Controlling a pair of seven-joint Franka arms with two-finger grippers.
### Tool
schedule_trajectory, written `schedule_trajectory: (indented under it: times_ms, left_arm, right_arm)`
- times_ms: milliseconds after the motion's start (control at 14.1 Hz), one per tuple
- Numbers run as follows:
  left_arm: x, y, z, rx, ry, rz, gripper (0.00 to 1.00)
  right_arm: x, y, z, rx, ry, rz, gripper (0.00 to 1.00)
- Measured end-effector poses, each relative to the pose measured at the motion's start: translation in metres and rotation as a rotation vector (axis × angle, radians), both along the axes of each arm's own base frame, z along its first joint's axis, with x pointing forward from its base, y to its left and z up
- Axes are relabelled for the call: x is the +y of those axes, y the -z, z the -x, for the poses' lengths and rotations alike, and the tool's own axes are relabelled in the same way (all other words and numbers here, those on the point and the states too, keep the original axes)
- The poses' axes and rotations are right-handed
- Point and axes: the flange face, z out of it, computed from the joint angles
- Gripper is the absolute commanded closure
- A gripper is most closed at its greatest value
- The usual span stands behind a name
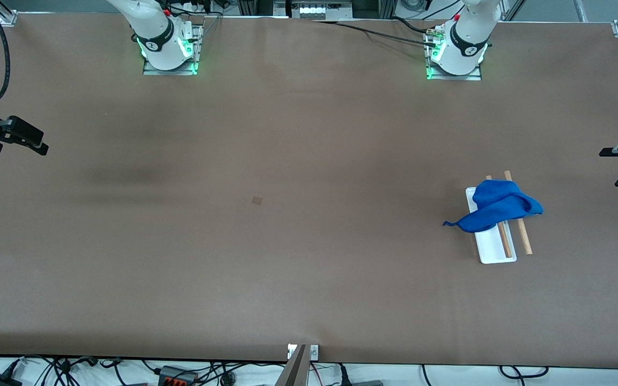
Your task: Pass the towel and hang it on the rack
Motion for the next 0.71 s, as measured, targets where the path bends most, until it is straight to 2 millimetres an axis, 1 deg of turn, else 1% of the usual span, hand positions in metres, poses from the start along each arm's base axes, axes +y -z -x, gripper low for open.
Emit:
schedule_trajectory:
  times_ms: [141,354,495,707]
  left_arm:
    - [-0.025,-0.009,-0.006,0.012,-0.022,-0.039,0.00]
    - [-0.067,-0.040,-0.007,0.013,-0.052,-0.175,0.00]
    - [-0.084,-0.057,-0.001,0.013,-0.140,-0.244,0.00]
    - [-0.098,-0.073,0.014,-0.059,-0.226,-0.304,0.00]
  right_arm:
    - [0.000,0.001,0.001,0.009,0.000,0.000,0.00]
    - [0.000,0.002,0.002,0.020,0.000,0.001,0.00]
    - [0.001,0.003,0.004,0.033,-0.002,0.001,0.00]
    - [0.000,0.003,0.004,0.040,-0.002,0.002,0.00]
